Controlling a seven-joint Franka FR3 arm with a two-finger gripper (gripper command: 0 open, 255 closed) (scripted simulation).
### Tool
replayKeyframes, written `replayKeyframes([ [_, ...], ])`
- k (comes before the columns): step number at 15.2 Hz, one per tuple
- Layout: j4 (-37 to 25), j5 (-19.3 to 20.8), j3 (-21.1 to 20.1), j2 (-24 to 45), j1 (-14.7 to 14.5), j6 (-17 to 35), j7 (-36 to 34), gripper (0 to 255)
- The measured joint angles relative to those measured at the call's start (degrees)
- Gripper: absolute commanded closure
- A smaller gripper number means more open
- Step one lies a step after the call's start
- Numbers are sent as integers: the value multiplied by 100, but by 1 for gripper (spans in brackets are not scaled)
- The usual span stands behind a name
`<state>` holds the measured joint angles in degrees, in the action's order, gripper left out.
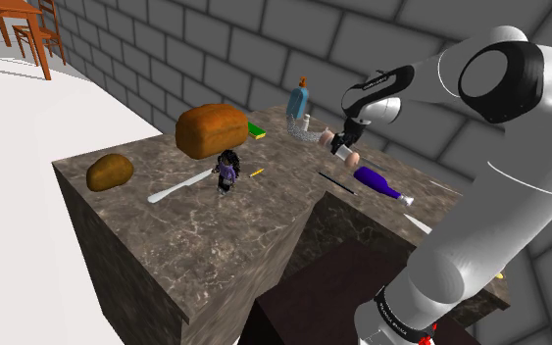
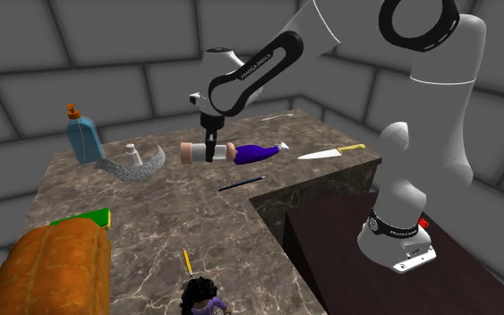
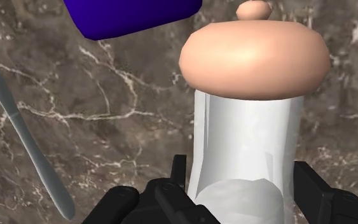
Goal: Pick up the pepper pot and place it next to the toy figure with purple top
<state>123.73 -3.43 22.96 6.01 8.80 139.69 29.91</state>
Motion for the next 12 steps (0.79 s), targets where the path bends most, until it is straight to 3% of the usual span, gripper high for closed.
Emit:
replayKeyframes([
  [12,-434,296,23,-486,-36,-878,-198,255],
])
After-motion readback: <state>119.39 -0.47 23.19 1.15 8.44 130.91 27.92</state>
